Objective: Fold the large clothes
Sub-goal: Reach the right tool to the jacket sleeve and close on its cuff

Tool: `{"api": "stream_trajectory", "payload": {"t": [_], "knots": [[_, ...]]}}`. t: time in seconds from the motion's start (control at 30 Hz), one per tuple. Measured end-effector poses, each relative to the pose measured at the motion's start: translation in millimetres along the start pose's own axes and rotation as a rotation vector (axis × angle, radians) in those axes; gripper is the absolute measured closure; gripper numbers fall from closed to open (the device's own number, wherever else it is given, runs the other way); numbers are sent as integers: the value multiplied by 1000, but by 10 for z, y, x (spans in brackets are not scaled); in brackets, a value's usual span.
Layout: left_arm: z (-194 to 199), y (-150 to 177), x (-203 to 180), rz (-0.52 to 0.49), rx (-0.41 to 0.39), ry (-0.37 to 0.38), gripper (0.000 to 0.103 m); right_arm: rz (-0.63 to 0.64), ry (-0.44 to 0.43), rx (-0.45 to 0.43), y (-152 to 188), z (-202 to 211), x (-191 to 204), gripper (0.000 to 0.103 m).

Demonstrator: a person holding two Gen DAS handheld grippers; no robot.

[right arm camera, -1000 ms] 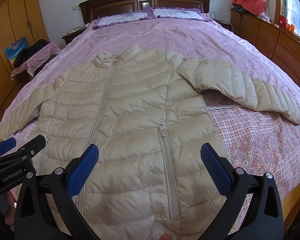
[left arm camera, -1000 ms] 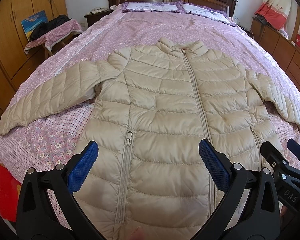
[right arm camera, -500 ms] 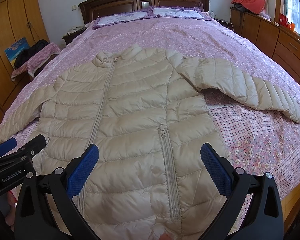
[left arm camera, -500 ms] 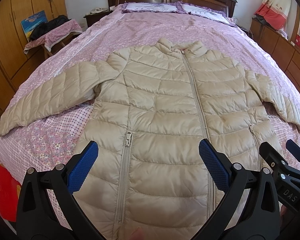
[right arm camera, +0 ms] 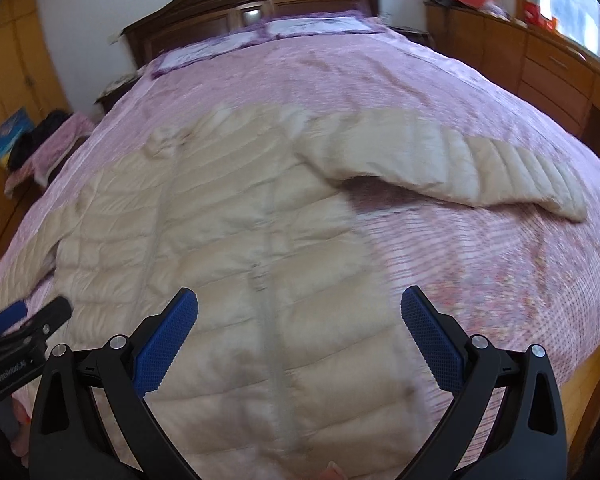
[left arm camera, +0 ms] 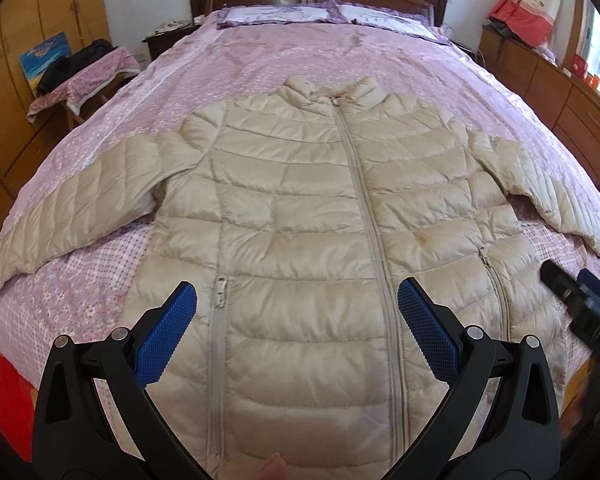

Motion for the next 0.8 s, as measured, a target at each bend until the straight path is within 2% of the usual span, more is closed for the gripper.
{"api": "stream_trajectory", "payload": {"t": [0.17, 0.4, 0.63, 0.8], "knots": [[-151, -71, -150, -28, 14, 19, 3, -132, 84, -26, -131, -34, -708, 5], [-443, -79, -308, -46, 60, 15, 3, -315, 154, -34, -336, -221, -1718, 5], [-681, -8, -420, -69, 115, 4, 3, -475, 199, -41, -499, -488, -2456, 5], [-790, 70, -466, -83, 137, -16, 3, -509, 214, -22, -648, -745, -2767, 5]]}}
Point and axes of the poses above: each gripper's, at about its wrist camera, not at the fingertips, and z roughly against the way its jaws point, x to its left, y to its underside, the point moved 5 cm from there along -z, roughly the way its jaws point, and after that the axes turned 1 degree about -z, right-handed, at the moved point
